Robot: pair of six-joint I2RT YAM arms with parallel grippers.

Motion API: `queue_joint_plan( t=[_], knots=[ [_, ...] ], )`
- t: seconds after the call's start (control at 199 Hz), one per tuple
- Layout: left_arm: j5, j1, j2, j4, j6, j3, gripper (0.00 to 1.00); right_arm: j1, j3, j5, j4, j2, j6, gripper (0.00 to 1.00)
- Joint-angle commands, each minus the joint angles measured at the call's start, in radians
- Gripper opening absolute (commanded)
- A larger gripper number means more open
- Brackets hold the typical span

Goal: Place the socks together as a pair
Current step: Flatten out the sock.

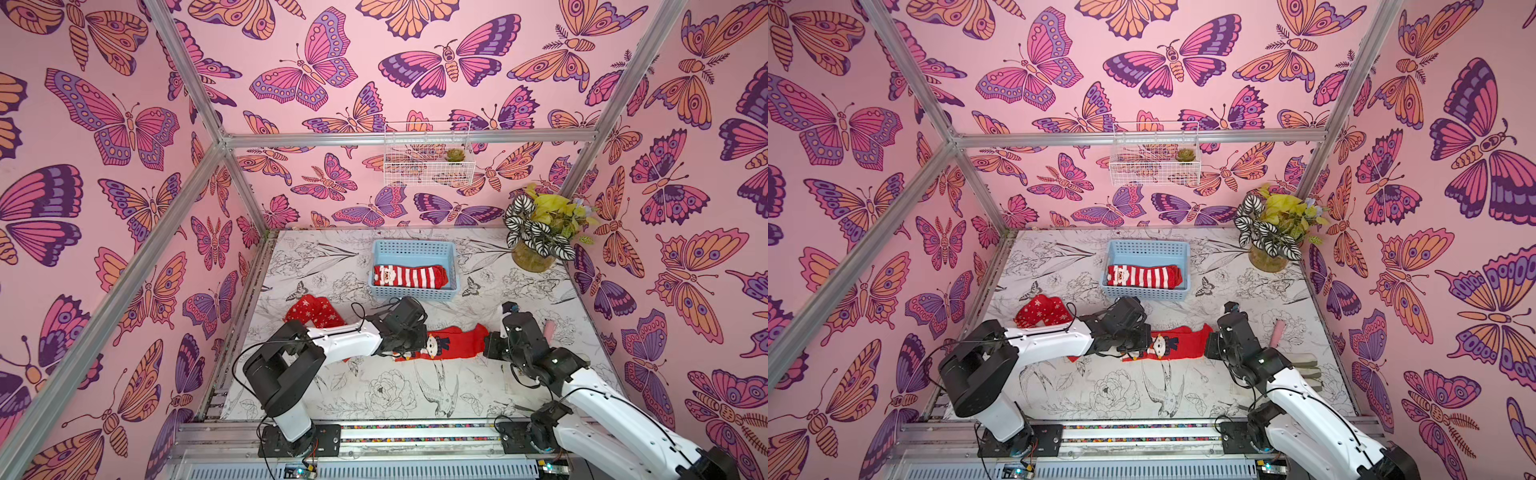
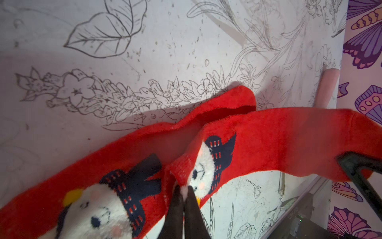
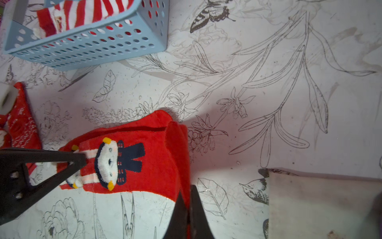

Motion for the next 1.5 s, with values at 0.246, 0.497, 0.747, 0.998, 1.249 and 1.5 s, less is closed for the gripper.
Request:
queue_joint_plan(
  t=[0.246, 0.497, 0.747, 0.998, 1.249, 1.5],
  knots=[
    [-0.091, -0.004, -0.327, -0.014, -0.035, -0.208, 0.0, -0.006, 0.101, -0.084, 0.048, 0.022, -0.064, 0.0],
    [-0.165, 0.018, -0.353, -0.121, -0.018, -0.246, 0.0, -0.005, 0.134, -0.147, 0.114, 0.206, -0.055, 0.0],
    [-0.111, 0.102, -0.352, -0.118, 0.02, -0.242, 0.0, -0.005, 0.096, -0.151, 0.244, 0.335, -0.043, 0.0],
    [-0.063, 0.11, -0.302, -0.087, 0.018, -0.245, 0.0, -0.004, 0.104, -0.152, 0.316, 0.459, -0.049, 0.0],
    [-0.108, 0.113, -0.284, -0.087, 0.024, -0.256, 0.0, -0.004, 0.099, -0.144, 0.323, 0.516, -0.049, 0.0],
    [-0.112, 0.121, -0.235, -0.086, 0.035, -0.253, 0.0, -0.004, 0.079, -0.141, 0.324, 0.518, -0.048, 0.0]
  ],
)
